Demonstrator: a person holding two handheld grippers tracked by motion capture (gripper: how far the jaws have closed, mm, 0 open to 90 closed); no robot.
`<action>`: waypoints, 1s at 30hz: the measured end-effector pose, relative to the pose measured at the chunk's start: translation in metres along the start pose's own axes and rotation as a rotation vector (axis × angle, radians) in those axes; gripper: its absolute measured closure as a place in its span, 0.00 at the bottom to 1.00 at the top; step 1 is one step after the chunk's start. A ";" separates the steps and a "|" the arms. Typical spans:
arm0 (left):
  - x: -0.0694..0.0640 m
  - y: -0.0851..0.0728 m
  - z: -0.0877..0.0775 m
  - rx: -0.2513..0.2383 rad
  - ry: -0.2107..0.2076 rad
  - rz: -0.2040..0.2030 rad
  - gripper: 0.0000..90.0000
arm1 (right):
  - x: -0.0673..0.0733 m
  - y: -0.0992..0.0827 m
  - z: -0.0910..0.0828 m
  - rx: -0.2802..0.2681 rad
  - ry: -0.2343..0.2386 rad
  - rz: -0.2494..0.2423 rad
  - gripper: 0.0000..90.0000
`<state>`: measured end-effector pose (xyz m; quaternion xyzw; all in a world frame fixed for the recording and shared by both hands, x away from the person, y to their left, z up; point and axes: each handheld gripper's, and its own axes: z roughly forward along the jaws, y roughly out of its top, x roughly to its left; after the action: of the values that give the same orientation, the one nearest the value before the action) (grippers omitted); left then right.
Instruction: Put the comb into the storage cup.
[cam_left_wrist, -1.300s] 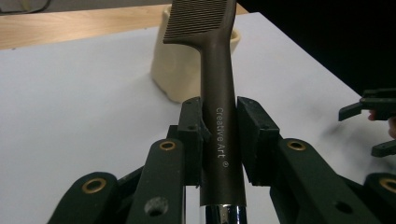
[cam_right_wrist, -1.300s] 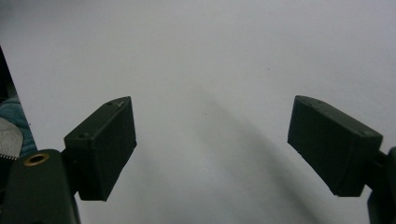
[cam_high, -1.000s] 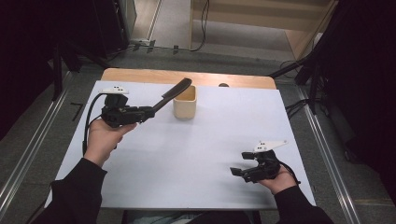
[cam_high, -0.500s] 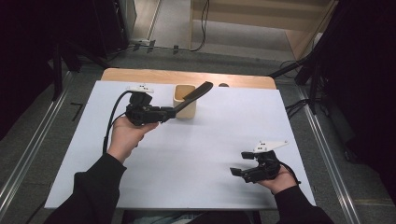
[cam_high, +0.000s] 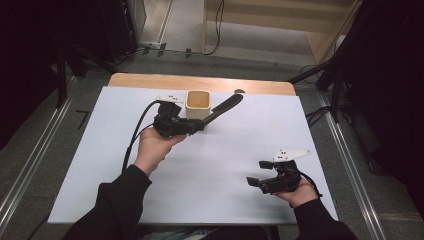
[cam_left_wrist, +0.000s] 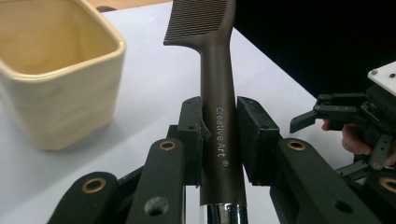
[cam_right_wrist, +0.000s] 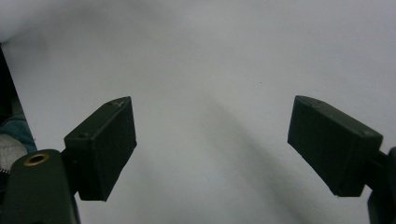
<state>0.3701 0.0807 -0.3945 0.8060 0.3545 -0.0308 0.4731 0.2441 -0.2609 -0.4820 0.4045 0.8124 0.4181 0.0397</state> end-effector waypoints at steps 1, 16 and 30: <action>-0.001 0.000 0.003 0.001 0.001 0.003 0.81 | 0.000 0.000 0.000 0.000 -0.001 -0.001 0.15; -0.017 0.001 0.044 -0.009 -0.041 -0.028 0.81 | 0.000 0.001 -0.001 -0.013 -0.012 -0.007 0.15; -0.019 -0.018 0.066 -0.038 -0.069 -0.120 0.81 | 0.000 0.006 -0.006 -0.049 -0.019 -0.005 0.20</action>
<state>0.3645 0.0241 -0.4367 0.7725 0.3862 -0.0800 0.4976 0.2449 -0.2629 -0.4740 0.4053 0.8025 0.4339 0.0584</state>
